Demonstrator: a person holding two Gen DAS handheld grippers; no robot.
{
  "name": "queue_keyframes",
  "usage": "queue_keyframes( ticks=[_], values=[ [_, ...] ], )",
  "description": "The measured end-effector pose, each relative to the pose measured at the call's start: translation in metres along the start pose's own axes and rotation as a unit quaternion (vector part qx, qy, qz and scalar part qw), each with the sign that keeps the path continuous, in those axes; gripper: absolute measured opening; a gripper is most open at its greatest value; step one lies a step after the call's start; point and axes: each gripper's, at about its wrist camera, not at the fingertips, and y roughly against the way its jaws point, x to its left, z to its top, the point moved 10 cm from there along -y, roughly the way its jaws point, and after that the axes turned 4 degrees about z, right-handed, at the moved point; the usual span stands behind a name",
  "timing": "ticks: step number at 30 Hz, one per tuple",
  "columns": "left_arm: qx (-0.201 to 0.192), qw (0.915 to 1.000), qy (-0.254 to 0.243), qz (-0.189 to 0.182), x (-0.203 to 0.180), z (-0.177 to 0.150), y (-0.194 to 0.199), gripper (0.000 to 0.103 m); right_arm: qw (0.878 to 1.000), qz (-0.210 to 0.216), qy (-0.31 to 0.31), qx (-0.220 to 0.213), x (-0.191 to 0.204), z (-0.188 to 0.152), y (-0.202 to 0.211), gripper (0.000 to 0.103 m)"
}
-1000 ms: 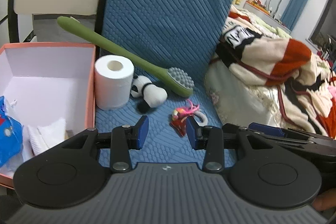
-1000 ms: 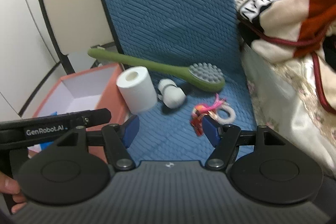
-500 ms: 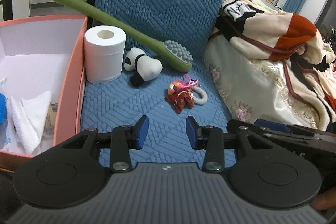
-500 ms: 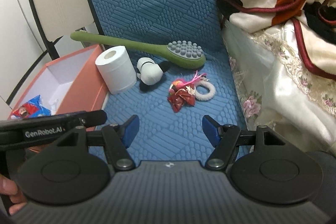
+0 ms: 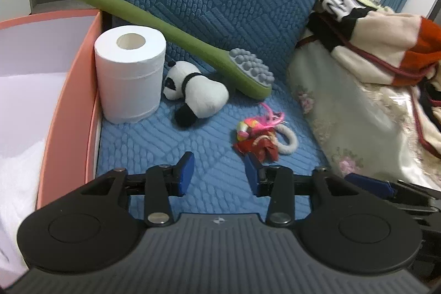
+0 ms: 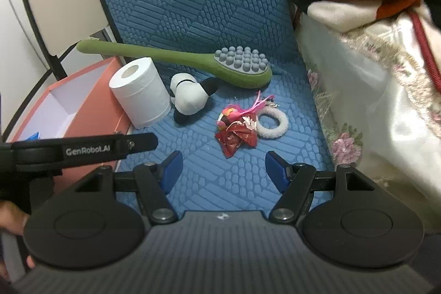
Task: Organize soft objects
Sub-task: 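Withdraw both grippers from the pink box back over the chair seat, then lower the left gripper to the panda plush while the right gripper approaches the red foil candy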
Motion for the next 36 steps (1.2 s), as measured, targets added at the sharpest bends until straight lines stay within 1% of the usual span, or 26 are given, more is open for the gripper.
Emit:
queue_keyframes(
  ticks=[2,4,6,7,10,13,17,20,24,28,31,33,36],
  values=[
    [0.003,1.0,-0.005,0.007,0.002,0.005,-0.01,0.051,1.0,0.009,-0.013,0.008,-0.003,0.002,-0.009,0.069],
    [0.0,0.9999,-0.011,0.01,0.004,0.012,-0.018,0.053,1.0,0.004,-0.015,0.012,-0.006,0.004,-0.018,0.069],
    [-0.004,0.9999,-0.012,0.009,0.005,0.018,-0.026,0.058,1.0,-0.002,-0.008,0.013,-0.008,0.007,-0.028,0.069],
    [-0.004,0.9999,-0.008,0.01,0.006,0.022,-0.031,0.059,1.0,-0.004,-0.006,0.015,-0.009,0.008,-0.033,0.069],
    [-0.003,1.0,0.003,0.002,0.007,0.031,-0.044,0.059,1.0,-0.005,-0.012,0.022,-0.013,0.012,-0.049,0.069],
    [-0.002,0.9999,-0.01,-0.006,0.004,0.04,-0.056,0.059,1.0,-0.007,-0.016,0.022,-0.017,0.015,-0.062,0.069],
    [0.006,0.9999,0.001,-0.01,0.009,0.047,-0.071,0.059,1.0,-0.015,0.015,0.019,-0.015,0.014,-0.075,0.069],
    [0.004,0.9999,-0.001,-0.011,0.009,0.055,-0.082,0.06,0.999,-0.007,0.027,0.028,-0.011,0.011,-0.085,0.069],
    [-0.005,0.9999,0.009,-0.005,0.011,0.065,-0.094,0.061,0.997,-0.03,0.055,0.039,-0.013,0.009,-0.102,0.069],
    [-0.008,0.9998,0.019,-0.002,0.013,0.074,-0.105,0.064,0.996,-0.038,0.06,0.051,-0.015,0.007,-0.114,0.069],
    [-0.004,0.9997,0.026,0.002,0.016,0.076,-0.113,0.064,0.994,-0.051,0.08,0.059,-0.014,0.006,-0.121,0.068],
    [-0.001,0.9992,0.04,0.006,0.019,0.075,-0.118,0.064,0.992,-0.055,0.089,0.064,-0.014,0.004,-0.124,0.067],
    [0.012,0.9985,0.053,0.005,0.021,0.071,-0.126,0.064,0.991,-0.067,0.094,0.067,-0.017,0.003,-0.127,0.067]
  ],
)
